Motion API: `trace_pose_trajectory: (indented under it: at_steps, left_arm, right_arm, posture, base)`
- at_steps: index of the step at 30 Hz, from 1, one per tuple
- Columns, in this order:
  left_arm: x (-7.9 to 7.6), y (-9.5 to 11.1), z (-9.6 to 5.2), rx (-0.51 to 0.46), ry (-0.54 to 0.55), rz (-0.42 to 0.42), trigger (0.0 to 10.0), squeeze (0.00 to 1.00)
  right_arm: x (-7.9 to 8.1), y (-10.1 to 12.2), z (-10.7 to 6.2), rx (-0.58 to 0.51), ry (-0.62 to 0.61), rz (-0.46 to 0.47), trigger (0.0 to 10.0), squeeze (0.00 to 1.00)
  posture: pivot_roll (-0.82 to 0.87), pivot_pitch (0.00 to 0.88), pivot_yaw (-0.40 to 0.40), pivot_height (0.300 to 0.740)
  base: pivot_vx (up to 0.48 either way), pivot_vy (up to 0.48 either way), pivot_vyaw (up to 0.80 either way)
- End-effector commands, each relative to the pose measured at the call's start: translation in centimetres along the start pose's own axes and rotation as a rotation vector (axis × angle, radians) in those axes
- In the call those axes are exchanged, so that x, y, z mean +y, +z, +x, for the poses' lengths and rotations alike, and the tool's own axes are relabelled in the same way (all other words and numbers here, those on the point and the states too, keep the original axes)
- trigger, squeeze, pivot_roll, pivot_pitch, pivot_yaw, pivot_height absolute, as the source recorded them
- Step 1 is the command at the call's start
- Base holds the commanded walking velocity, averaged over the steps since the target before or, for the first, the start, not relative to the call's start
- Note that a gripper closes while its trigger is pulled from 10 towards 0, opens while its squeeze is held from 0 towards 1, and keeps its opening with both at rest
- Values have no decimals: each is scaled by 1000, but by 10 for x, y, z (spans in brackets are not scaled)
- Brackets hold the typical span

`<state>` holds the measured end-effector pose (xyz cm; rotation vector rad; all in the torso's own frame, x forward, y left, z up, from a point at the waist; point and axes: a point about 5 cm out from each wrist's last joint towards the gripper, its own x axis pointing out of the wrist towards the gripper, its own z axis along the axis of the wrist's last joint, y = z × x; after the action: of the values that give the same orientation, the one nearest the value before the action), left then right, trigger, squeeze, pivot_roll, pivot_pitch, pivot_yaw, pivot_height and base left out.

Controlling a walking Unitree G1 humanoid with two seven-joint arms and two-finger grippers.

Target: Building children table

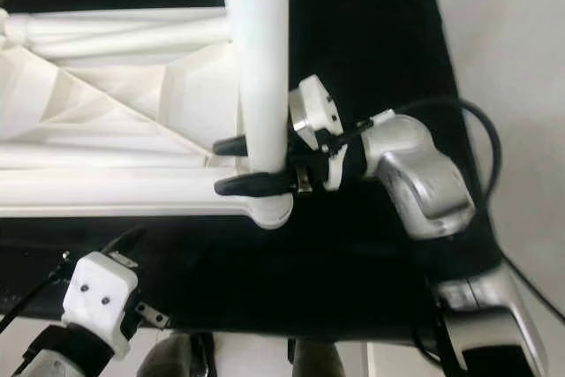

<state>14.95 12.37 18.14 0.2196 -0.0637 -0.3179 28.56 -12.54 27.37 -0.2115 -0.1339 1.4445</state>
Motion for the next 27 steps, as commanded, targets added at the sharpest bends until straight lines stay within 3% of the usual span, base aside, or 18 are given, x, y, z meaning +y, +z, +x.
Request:
trace_pose_trajectory:
  at_steps: [1,2,6,7,9,10,12,21,24,27]
  left_arm:
    - [0,-2,-2,16,4,3,10000,0]
    - [1,-2,-1,13,5,5,10000,0]
    - [1,-3,1,12,5,6,10000,0]
    - [1,-3,1,12,5,6,10000,0]
    - [3,-5,4,9,1,17,10000,0]
    - [3,-5,4,9,1,17,10000,0]
    - [5,-8,9,2,-8,30,10000,0]
    - [10,-13,16,-4,1,58,10000,0]
    - [13,-15,20,-7,7,71,10000,0]
    - [14,-15,22,-10,7,75,10000,0]
  right_arm:
    - [6,-32,2,106,-15,148,10000,0]
    - [20,-33,9,7,-185,221,10000,0]
    - [27,-33,11,-39,-288,259,10000,0]
    - [27,-33,11,-39,-288,259,10000,0]
    - [49,-39,22,-81,-492,233,10000,0]
    - [49,-39,22,-81,-492,233,10000,0]
    - [64,-41,28,-90,-633,150,10000,0]
    - [58,-32,34,-79,-614,-30,10000,0]
    - [59,-28,42,-48,-534,-125,10000,0]
    - [62,-27,46,-24,-491,-164,10000,0]
  posture:
    - [38,417,30,740]
    - [29,410,30,740]
    - [28,405,33,740]
    - [28,405,33,740]
    - [6,374,46,740]
    - [6,374,46,740]
    - [8,351,53,740]
    - [18,306,53,740]
    - [19,298,54,740]
    - [20,297,53,740]
  base:
    - [0,0,0]
    - [0,0,0]
    - [0,0,0]
    - [0,0,0]
    - [0,0,0]
    - [0,0,0]
    - [0,0,0]
    - [0,0,0]
    - [0,0,0]
    - [0,0,0]
